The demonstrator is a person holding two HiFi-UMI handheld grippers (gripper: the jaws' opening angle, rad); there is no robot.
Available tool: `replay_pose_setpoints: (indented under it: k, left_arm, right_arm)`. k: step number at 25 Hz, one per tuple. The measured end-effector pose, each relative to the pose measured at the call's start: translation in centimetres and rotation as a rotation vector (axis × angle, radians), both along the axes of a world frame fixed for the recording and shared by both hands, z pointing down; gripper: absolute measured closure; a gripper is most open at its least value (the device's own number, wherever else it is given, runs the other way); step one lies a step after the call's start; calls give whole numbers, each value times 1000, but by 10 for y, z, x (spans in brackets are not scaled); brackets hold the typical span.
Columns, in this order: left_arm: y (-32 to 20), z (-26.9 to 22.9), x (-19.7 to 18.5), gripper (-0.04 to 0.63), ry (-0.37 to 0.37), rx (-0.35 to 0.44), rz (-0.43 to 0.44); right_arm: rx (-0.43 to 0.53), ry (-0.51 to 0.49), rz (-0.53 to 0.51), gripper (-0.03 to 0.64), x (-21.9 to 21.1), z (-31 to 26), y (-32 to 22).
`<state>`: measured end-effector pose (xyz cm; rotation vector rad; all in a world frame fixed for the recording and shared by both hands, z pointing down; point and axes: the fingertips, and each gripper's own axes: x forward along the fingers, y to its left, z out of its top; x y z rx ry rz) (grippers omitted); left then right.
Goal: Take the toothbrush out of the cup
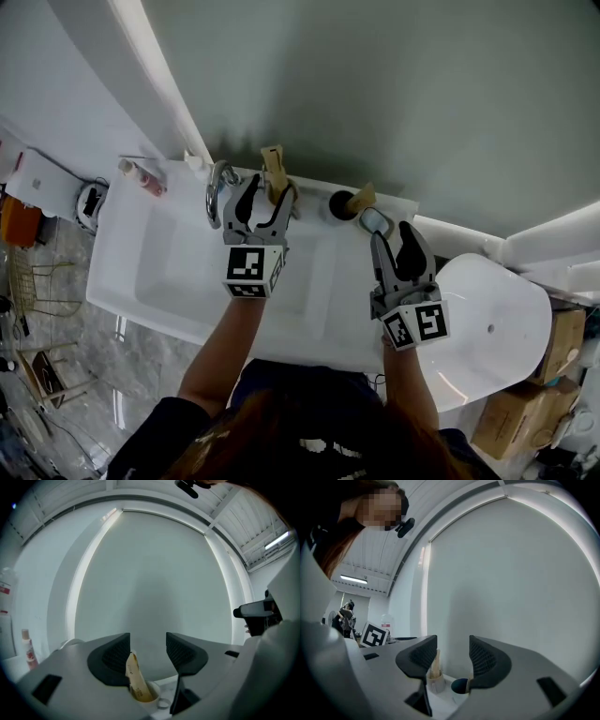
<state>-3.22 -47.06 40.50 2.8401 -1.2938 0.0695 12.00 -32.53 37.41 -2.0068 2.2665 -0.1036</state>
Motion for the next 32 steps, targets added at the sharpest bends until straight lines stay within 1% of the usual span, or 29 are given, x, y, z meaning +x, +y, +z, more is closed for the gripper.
replay_pose_setpoints:
  k: [4, 7, 16, 20, 23, 25, 26, 28, 32]
  left_arm:
    - [-40, 28, 3, 353, -15, -43, -56]
    - [-61, 43, 6, 345, -21, -69, -82]
    - [-108, 84, 24, 334, -73, -131, -123]
    - [-121, 97, 30, 333, -92, -154, -133]
    - [-128, 101, 31, 333, -102, -156, -142]
    - [-130, 102, 30, 347, -104, -147, -145]
    - [-130, 101, 30, 386, -101, -142, -144]
    - [-127, 100, 31, 398, -94, -137, -134]
    - [-116, 87, 36, 448, -74, -112, -101]
  right_arm:
    - [-35, -1, 7, 400, 4, 19, -22]
    - [-56, 3, 13, 397, 11, 29, -36]
    - [-101, -8, 3, 393, 26, 56, -76]
    - [-118, -19, 0, 393, 32, 65, -84]
    - [-123, -35, 1, 393, 37, 68, -87]
    - [-121, -38, 3, 393, 39, 69, -88]
    - [-121, -40, 4, 393, 39, 69, -88]
    - [-119, -42, 7, 393, 42, 69, -87]
    - [-106, -45, 17, 393, 45, 64, -82]
